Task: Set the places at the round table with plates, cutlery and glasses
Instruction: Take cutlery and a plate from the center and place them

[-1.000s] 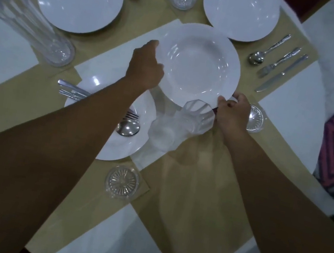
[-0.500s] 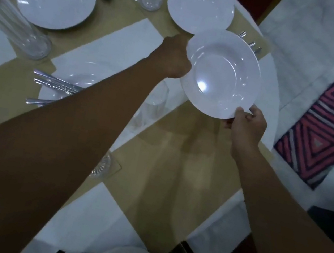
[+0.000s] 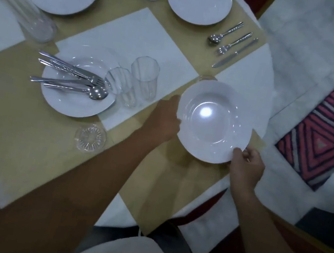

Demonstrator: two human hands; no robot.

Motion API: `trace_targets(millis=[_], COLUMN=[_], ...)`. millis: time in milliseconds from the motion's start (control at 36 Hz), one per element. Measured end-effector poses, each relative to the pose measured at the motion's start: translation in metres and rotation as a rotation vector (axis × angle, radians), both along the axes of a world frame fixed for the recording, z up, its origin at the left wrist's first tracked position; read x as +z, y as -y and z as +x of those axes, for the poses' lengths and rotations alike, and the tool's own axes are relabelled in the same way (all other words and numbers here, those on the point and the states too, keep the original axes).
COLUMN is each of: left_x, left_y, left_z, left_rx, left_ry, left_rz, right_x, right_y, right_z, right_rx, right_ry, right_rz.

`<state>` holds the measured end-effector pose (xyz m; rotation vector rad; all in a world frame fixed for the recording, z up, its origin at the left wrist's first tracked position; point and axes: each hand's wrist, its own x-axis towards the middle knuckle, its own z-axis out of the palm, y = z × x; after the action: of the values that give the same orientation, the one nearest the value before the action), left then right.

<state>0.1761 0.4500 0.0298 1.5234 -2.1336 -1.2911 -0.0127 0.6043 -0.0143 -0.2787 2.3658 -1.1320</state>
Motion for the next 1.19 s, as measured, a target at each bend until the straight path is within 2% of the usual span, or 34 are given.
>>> trace_targets(millis=[361, 667, 917, 1194], left_x=[-0.058, -0.058, -0.056, -0.057], left_y=[-0.069, -0.069, -0.064, -0.064], left_z=[0.070, 0.068, 0.066, 0.065], left_rx=[0.243, 0.287, 0.275, 0.240], left_ry=[-0.067, -0.110, -0.058, -0.013], left_rz=[0.233, 0.211, 0.213, 0.200], right_x=[-0.018, -0.021, -0.016, -0.013], right_y=[-0.052, -0.041, -0.040, -0.037], right_z=[0.023, 0.017, 0.019, 0.017], right_rx=[0.075, 0.118, 0.138, 0.179], right_ry=[0.159, 0.166, 0.169, 0.154], right_rz=[-0.030, -0.037, -0.070, -0.013])
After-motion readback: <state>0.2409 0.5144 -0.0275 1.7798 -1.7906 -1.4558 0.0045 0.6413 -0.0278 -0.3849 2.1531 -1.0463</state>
